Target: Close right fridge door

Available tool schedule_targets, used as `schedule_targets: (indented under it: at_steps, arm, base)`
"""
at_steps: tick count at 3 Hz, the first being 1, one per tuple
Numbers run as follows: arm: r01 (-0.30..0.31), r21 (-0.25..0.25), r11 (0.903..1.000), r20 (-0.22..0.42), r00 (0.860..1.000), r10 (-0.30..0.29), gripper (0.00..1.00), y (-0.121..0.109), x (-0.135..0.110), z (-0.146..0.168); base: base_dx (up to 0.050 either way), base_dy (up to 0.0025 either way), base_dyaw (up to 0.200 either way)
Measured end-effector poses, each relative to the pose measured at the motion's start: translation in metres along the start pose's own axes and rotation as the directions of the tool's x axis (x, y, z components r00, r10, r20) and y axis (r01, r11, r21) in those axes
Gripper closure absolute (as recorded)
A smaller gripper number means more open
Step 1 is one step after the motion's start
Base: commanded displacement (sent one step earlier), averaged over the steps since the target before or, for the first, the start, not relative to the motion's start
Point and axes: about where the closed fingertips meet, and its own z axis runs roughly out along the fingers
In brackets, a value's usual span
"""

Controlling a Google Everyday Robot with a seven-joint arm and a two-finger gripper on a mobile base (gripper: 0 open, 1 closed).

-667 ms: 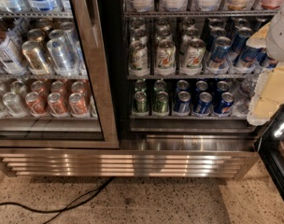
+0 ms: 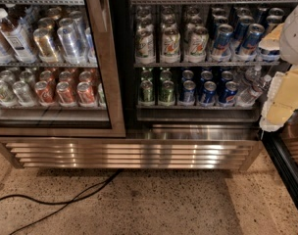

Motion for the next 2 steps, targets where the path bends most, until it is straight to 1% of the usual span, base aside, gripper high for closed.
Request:
schedule_targets:
  at_steps: [2]
  arm:
    - [0.0,0.0,1.0,0.0,1.0,0.0,0.0,0.0,0.0,0.0]
  base:
    - [-0.05,-0.00004,0.0]
